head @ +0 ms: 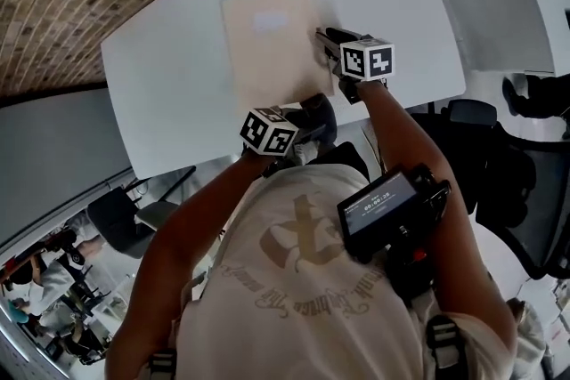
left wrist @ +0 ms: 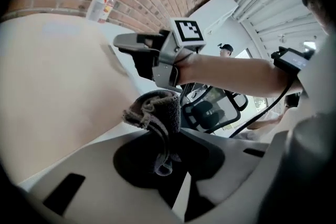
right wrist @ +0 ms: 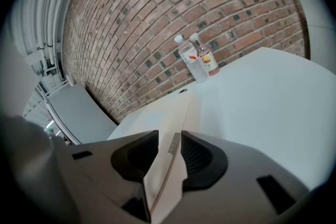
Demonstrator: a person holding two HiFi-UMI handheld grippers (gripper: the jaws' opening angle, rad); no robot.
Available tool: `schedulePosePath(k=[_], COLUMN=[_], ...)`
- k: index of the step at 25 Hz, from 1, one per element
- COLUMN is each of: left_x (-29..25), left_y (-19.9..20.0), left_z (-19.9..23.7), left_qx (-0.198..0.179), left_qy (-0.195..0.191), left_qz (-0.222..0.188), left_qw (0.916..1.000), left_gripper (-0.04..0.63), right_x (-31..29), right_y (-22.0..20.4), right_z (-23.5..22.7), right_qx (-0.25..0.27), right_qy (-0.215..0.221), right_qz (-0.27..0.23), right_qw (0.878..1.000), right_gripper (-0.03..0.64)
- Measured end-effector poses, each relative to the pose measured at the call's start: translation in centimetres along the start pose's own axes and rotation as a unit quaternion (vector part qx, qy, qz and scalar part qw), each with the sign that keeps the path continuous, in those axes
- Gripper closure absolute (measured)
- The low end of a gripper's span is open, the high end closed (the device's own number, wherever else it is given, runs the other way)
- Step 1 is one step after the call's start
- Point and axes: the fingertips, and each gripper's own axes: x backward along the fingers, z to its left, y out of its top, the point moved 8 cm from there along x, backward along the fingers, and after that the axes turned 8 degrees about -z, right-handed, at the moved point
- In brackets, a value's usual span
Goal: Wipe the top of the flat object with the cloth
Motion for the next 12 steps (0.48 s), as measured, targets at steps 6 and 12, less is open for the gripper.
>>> schedulePosePath(k=[6,12], left_x=[7.1,13.9], left_y=[-0.9,-1.0], left_z=[2.6,6.4], left_qx=[0.040,0.050], left_qy=[0.041,0.124], left_qz=[-0.117,-0.217], left_qw=[0.9915,0.9670], left_gripper=[0.499,0.499], right_x=[1.7,2.7], right_y=[1.5,1.5], right_z=[2.2,6.4], right_qx=[0.027,0.084], right_qy=[-0.025,-0.003], right_qz=[-0.023,-0.004], right_qw=[0.999,0.996], right_gripper=[0.561,0.577])
